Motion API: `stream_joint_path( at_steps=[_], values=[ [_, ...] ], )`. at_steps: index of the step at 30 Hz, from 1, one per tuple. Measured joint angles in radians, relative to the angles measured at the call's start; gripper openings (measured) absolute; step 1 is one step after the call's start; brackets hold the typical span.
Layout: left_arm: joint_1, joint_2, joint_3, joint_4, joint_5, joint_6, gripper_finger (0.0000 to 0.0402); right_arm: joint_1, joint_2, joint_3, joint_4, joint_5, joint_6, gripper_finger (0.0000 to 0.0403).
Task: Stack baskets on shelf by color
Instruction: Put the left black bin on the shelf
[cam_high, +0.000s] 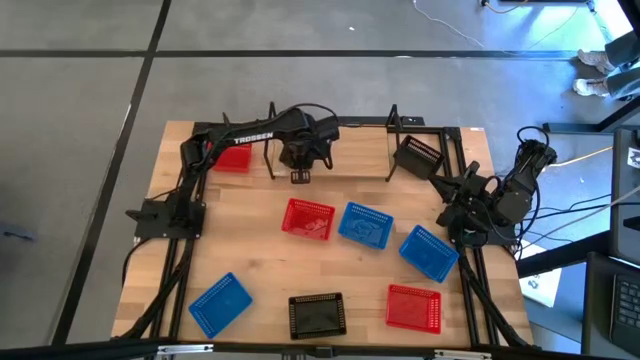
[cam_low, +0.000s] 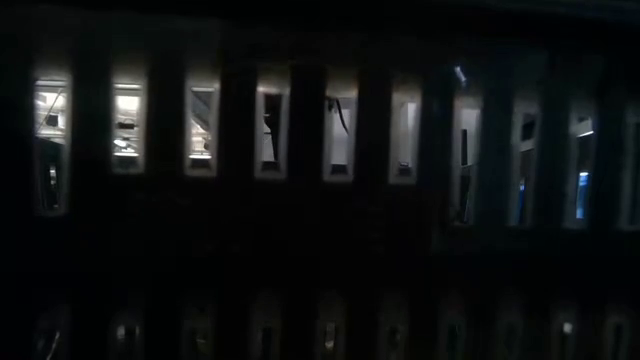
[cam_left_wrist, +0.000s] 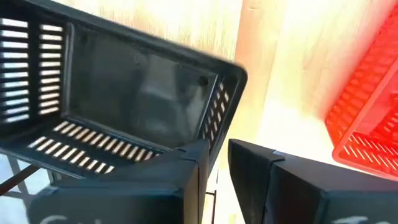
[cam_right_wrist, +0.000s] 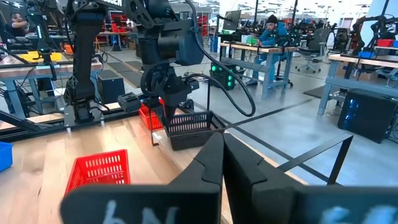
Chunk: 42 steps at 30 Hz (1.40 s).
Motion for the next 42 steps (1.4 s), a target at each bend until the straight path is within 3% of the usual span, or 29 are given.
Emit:
stream_joint_path(
  at_steps=[7,11,14,19,23,30,42],
  values=[
    [-0.013,0.000,0.122,0.002,0.041,-0.068,0.0050,0.000,0.000,0.000,0.000,0.000,0.000,0.0006],
    [-0.026,-0.003,0.165,0.164,0.144,-0.063,0.0052,0.000,0.000,0.000,-0.001,0.000,0.000,0.0006],
    [-0.032,0.004,0.164,0.251,0.158,-0.017,0.0044,0.000,0.000,0.000,-0.001,0.000,0.000,0.0006],
    [-0.025,0.075,0.163,0.264,0.138,-0.078,0.0005,0.000,0.000,0.000,0.000,0.000,0.000,0.0006],
    [-0.025,0.124,0.163,0.269,0.115,-0.125,0.0002,0.000,0.000,0.000,0.000,0.000,0.001,0.0006],
    [-0.009,0.146,0.163,0.261,-0.084,-0.177,0.0000,0.000,0.000,0.000,0.004,0.000,0.000,0.0006],
    [0.067,0.146,0.163,0.234,-0.017,-0.210,0.0000,0.000,0.000,0.000,0.003,0.000,0.000,0.0006]
  ],
)
